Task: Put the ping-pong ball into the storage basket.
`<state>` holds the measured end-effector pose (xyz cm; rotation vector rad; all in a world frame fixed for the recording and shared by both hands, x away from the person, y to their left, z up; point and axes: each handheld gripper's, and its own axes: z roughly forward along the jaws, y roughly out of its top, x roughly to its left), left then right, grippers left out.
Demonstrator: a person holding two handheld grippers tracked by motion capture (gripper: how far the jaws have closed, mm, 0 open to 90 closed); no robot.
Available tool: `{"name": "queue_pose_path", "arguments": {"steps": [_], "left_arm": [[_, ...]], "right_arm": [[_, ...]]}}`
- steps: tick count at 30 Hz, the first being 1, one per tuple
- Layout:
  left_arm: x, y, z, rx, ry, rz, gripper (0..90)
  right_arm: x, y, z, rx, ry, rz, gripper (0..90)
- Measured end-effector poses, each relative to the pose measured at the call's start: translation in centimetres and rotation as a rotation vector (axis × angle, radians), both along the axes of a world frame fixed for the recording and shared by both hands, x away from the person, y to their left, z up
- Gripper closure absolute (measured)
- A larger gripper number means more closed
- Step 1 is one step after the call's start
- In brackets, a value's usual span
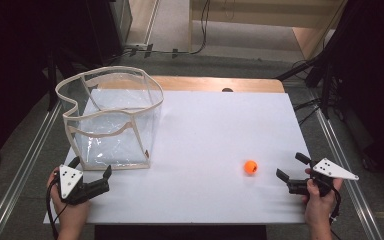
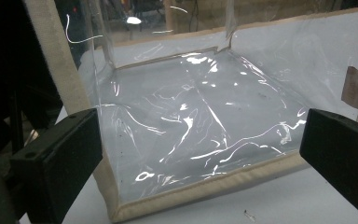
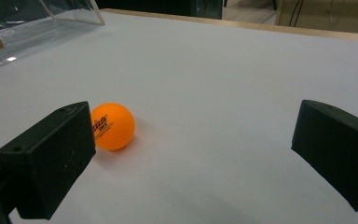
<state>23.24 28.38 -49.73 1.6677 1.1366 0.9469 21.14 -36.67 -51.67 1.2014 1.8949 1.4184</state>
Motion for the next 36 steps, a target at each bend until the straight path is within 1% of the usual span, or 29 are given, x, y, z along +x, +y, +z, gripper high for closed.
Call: {"name": "queue_pose_path", "arguments": {"steps": [3, 6, 8, 12, 16, 17, 18, 19, 22, 25, 28, 29, 31, 32, 35, 36], "left_arm": [[0.0, 0.0, 0.0, 0.002, -0.001, -0.002, 0.0], [0.0, 0.0, 0.0, 0.001, -0.001, -0.002, 0.0], [0.0, 0.0, 0.0, 0.003, -0.003, -0.002, 0.0], [0.0, -0.1, 0.0, 0.005, -0.003, -0.002, 0.0], [-0.1, 0.0, 0.0, 0.001, -0.002, -0.003, 0.0], [-0.1, 0.0, 0.0, 0.001, -0.002, -0.001, 0.0], [0.0, 0.0, 0.0, 0.004, 0.001, 0.004, 0.0], [0.0, 0.0, 0.0, 0.004, 0.001, 0.004, 0.0], [0.0, 0.0, 0.0, -0.004, -0.003, 0.005, 0.0], [-0.1, 0.1, 0.0, -0.007, -0.007, 0.005, 0.0], [-0.1, 0.0, 0.0, -0.003, -0.009, 0.004, 0.0], [-0.2, 0.0, -0.1, 0.001, -0.010, 0.002, 0.0], [-0.2, 0.0, -0.1, 0.001, -0.010, 0.000, 0.0], [-0.2, -0.1, -0.1, 0.002, -0.011, 0.000, 0.0], [-0.1, 0.0, -0.1, 0.000, -0.012, -0.001, 0.0], [-0.1, -0.1, -0.1, -0.001, -0.012, -0.001, 0.0]], "right_arm": [[0.0, 0.1, 0.1, -0.011, 0.003, 0.002, 0.0], [0.0, 0.1, 0.2, -0.009, -0.001, 0.005, 0.0], [0.0, 0.1, 0.3, -0.004, 0.003, 0.024, 0.0], [0.0, 0.2, 0.6, -0.007, 0.001, 0.032, 0.0], [0.0, 0.7, 1.1, -0.037, 0.003, 0.033, 0.0], [0.0, 0.7, 1.1, -0.037, 0.003, 0.033, 0.0], [-0.1, 0.8, 1.4, -0.048, 0.005, 0.032, 0.0], [-0.1, 0.8, 1.4, -0.048, 0.005, 0.032, 0.0], [-0.2, 1.1, 1.8, -0.070, 0.012, 0.024, 0.0], [-0.2, 1.3, 2.6, -0.061, 0.010, 0.020, 0.0], [0.0, 1.6, 2.9, -0.071, 0.015, 0.035, 0.0], [0.1, 1.9, 3.3, -0.080, 0.020, 0.047, 0.0], [0.2, 2.1, 3.5, -0.087, 0.020, 0.056, 0.0], [0.4, 2.5, 3.9, -0.098, 0.027, 0.069, 0.0], [0.6, 2.9, 4.3, -0.110, 0.032, 0.077, 0.0], [0.7, 3.1, 4.5, -0.114, 0.040, 0.076, 0.0]]}}
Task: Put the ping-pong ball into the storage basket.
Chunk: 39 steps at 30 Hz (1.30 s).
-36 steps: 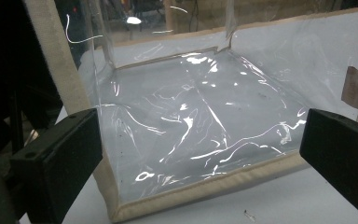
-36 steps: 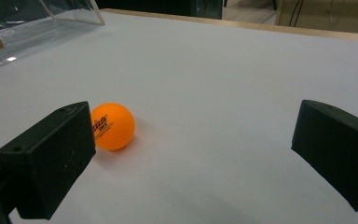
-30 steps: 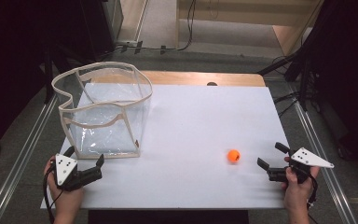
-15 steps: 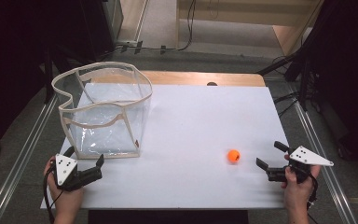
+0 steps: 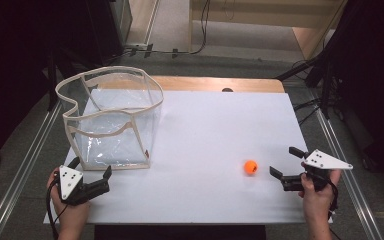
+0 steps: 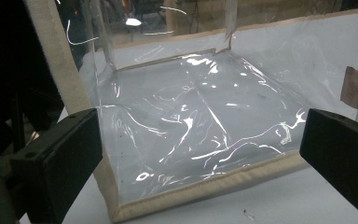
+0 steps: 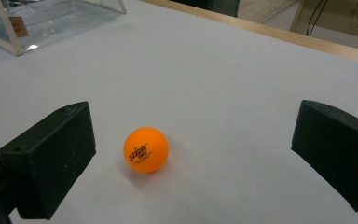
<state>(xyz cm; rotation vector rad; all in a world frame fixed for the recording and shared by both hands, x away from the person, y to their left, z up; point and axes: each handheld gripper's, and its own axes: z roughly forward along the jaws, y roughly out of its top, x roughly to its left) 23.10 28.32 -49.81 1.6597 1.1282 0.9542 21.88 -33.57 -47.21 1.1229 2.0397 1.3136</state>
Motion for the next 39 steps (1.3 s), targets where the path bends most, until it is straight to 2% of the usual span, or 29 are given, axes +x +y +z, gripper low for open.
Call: {"name": "queue_pose_path", "arguments": {"steps": [10, 16, 18, 20, 22, 25, 34, 38, 39], "left_arm": [[0.0, -0.1, 0.0, 0.007, 0.002, -0.002, 0.0], [0.0, -0.1, 0.0, 0.006, 0.001, -0.001, 0.0], [0.0, -0.1, 0.0, 0.005, 0.000, -0.001, 0.0], [0.0, -0.1, 0.0, 0.007, 0.000, -0.001, 0.0], [0.0, -0.1, 0.0, 0.006, 0.001, -0.001, 0.0], [0.0, -0.1, 0.0, 0.006, 0.001, -0.002, 0.0], [0.0, -0.1, 0.0, 0.002, 0.001, -0.001, 0.0], [0.0, -0.1, 0.0, 0.002, 0.001, -0.001, 0.0], [0.0, -0.1, 0.0, 0.002, 0.001, -0.001, 0.0]], "right_arm": [[1.0, 1.0, 0.8, -0.041, 0.042, 0.039, 0.0], [1.6, 1.5, 1.5, -0.082, 0.091, 0.060, 0.0], [2.0, 1.7, 1.7, -0.092, 0.121, 0.056, 7.5], [2.2, 1.8, 1.8, -0.104, 0.120, 0.039, 7.5], [2.3, 1.8, 1.9, -0.106, 0.122, 0.045, 7.4], [2.6, 2.1, 2.0, -0.115, 0.141, 0.068, 7.5], [3.5, 3.1, 2.4, -0.187, 0.181, 0.112, 7.4], [4.0, 3.5, 2.5, -0.210, 0.207, 0.136, 7.4], [4.2, 3.8, 2.5, -0.216, 0.230, 0.153, 7.3]]}}
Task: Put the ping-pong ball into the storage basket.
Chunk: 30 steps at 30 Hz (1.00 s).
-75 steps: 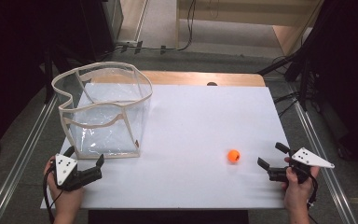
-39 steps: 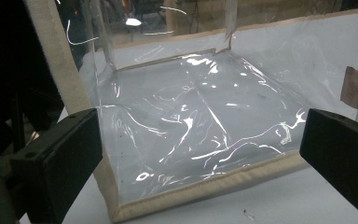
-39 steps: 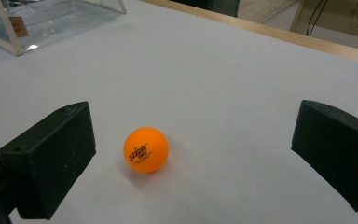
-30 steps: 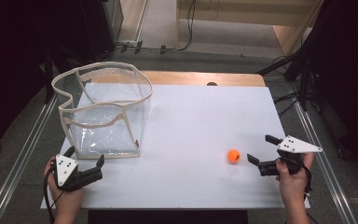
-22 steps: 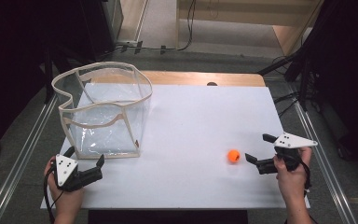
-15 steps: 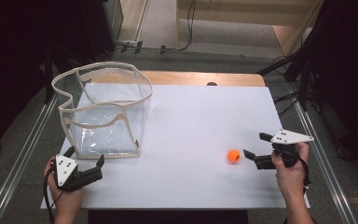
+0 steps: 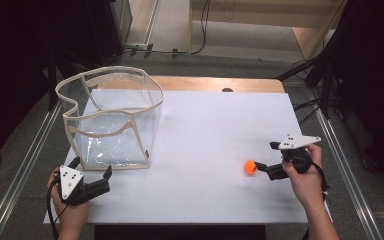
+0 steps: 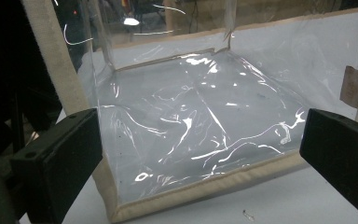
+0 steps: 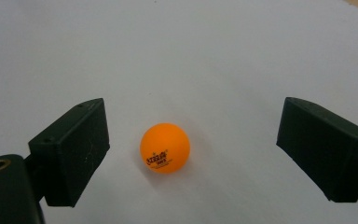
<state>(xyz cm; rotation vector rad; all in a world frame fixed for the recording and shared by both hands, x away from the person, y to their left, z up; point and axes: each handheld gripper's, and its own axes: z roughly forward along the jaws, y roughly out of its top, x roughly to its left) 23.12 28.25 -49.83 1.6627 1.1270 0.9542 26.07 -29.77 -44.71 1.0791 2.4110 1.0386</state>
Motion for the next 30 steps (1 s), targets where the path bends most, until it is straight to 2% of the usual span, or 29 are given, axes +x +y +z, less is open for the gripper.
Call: {"name": "queue_pose_path", "arguments": {"steps": [2, 4, 5, 10, 22, 30], "left_arm": [[0.0, 0.0, 0.0, -0.001, 0.000, 0.000, 0.0], [0.0, 0.0, 0.0, -0.001, 0.000, 0.001, 0.0], [0.0, 0.0, 0.0, 0.000, 0.000, 0.000, 0.0], [0.0, 0.0, 0.0, 0.001, 0.000, 0.000, 0.0], [0.0, 0.0, 0.0, -0.001, -0.001, -0.001, 0.0], [-0.1, 0.1, 0.1, -0.001, -0.002, 0.002, 0.0]], "right_arm": [[0.1, 0.1, 0.0, -0.005, 0.007, 0.005, 7.4], [0.4, 0.4, 0.0, -0.014, 0.024, 0.022, 7.4], [0.5, 0.7, 0.0, -0.027, 0.046, 0.025, 7.4], [1.0, 0.9, -0.1, -0.054, 0.080, 0.034, 7.3], [1.7, 2.0, -0.7, -0.118, 0.135, 0.073, 7.4], [2.0, 2.6, -1.1, -0.142, 0.167, 0.081, 7.4]]}}
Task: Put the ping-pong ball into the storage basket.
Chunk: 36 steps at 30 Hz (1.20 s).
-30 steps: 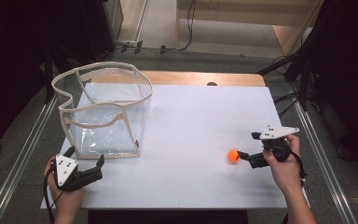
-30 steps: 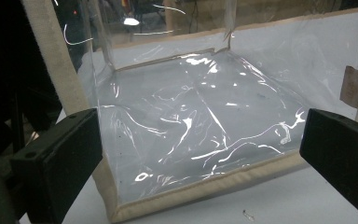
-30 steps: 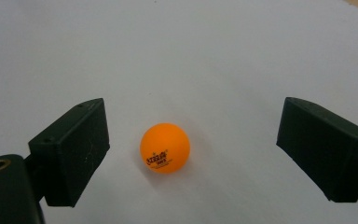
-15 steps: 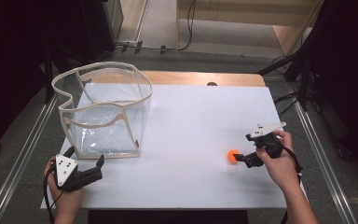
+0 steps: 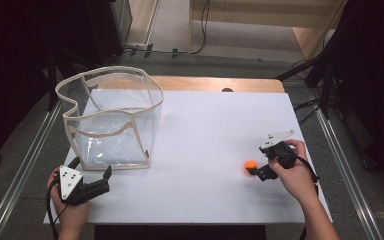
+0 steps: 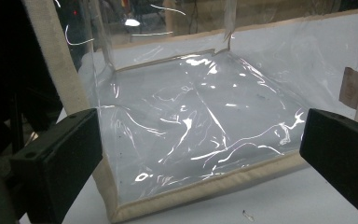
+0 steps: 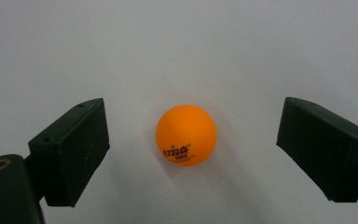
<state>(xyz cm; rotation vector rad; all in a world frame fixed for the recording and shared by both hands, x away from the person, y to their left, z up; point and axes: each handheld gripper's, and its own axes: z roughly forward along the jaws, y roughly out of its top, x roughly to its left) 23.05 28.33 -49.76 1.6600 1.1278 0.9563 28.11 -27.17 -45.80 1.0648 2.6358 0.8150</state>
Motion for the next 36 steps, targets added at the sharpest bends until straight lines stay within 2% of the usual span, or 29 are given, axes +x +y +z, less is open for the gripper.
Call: {"name": "queue_pose_path", "arguments": {"steps": [6, 7, 24, 28, 30, 36], "left_arm": [[-0.1, 0.2, 0.1, -0.023, -0.002, -0.003, 0.0], [-0.1, 0.2, 0.1, -0.022, -0.001, -0.005, 0.0], [-0.1, 0.0, 0.1, -0.001, 0.003, -0.008, 0.0], [0.0, 0.0, 0.1, 0.004, 0.005, -0.008, 0.0], [0.0, 0.0, 0.1, 0.005, 0.005, -0.009, 0.0], [-0.1, 0.0, 0.1, 0.005, 0.005, -0.009, 0.0]], "right_arm": [[0.3, 0.4, -0.5, -0.018, 0.024, 0.013, 7.4], [0.4, 0.6, -0.6, -0.023, 0.040, 0.012, 7.4], [0.6, 1.5, -2.0, -0.063, 0.113, 0.054, 7.5], [0.7, 1.7, -2.4, -0.076, 0.128, 0.050, 7.5], [0.8, 1.7, -2.7, -0.073, 0.137, 0.052, 11.2], [0.9, 1.6, -2.8, -0.078, 0.150, 0.042, 11.2]]}}
